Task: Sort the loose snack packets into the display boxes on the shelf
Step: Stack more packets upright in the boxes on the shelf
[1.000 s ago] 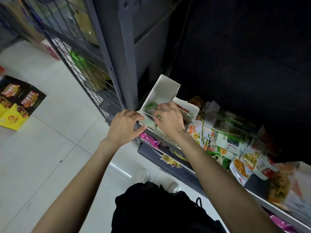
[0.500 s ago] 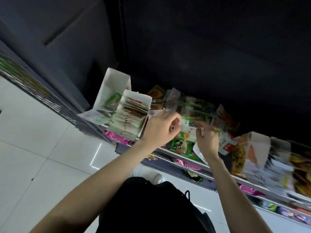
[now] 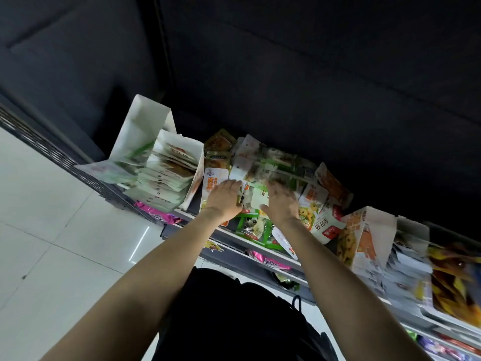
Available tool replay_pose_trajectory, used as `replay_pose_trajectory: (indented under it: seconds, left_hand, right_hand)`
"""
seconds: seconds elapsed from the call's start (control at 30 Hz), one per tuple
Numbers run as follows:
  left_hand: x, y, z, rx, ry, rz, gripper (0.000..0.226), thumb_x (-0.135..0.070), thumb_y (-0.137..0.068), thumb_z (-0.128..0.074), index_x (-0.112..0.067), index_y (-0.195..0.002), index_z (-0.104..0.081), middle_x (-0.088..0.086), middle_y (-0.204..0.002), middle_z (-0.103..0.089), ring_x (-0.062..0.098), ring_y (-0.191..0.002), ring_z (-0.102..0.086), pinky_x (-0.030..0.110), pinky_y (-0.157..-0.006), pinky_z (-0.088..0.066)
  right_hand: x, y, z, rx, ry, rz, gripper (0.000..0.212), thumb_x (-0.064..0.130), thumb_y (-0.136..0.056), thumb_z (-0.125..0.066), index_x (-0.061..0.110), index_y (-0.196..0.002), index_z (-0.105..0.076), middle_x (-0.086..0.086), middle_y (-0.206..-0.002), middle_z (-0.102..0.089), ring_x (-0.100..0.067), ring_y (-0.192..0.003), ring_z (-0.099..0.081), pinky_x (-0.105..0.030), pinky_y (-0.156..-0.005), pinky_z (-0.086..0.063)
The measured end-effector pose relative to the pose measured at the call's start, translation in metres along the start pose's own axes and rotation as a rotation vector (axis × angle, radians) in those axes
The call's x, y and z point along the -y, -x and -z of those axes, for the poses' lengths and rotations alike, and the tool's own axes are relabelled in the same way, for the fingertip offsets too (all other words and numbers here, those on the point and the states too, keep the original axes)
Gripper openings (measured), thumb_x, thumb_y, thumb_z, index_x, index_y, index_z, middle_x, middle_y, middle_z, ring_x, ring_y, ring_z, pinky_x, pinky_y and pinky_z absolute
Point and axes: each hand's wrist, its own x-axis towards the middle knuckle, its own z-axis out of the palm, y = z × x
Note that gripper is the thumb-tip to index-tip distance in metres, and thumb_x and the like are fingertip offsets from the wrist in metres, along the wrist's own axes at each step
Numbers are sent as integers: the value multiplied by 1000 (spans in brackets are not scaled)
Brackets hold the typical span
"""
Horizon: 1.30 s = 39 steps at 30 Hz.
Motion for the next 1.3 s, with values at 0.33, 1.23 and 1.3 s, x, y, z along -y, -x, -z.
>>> replay_pose_trajectory:
  seconds: [0.33, 1.23, 1.3]
  left_hand:
    - [-6, 36, -8, -281, 1042, 458, 42, -20, -87, -64, -6, -124, -49, 12, -117, -58, 25, -112, -55, 30, -92, -42]
    - [23, 117, 129, -202, 861, -161, 20, -25, -81, -67, -35, -94, -56, -12, -93, -63, 6, -78, -63, 22, -71, -55]
    - [50, 126, 159, -324, 674, -195, 16, -32, -80, -63, -32, -96, -60, -19, -92, -63, 1, -80, -63, 21, -73, -54]
  right_hand:
    - [0, 52, 18, -130, 123, 43, 25, 3, -94, -50, 9, -119, -50, -2, -81, -63, -17, -61, -57, -25, -50, -40]
    - [72, 121, 144, -256, -1745, -70, 15, 9, -88, -64, 18, -99, -64, 5, -95, -72, -9, -92, -67, -21, -77, -50]
    - [88, 115, 163, -361, -1690, -4, 17, 9, -86, -66, 21, -99, -65, 5, -97, -72, -8, -93, -68, -21, -77, -54]
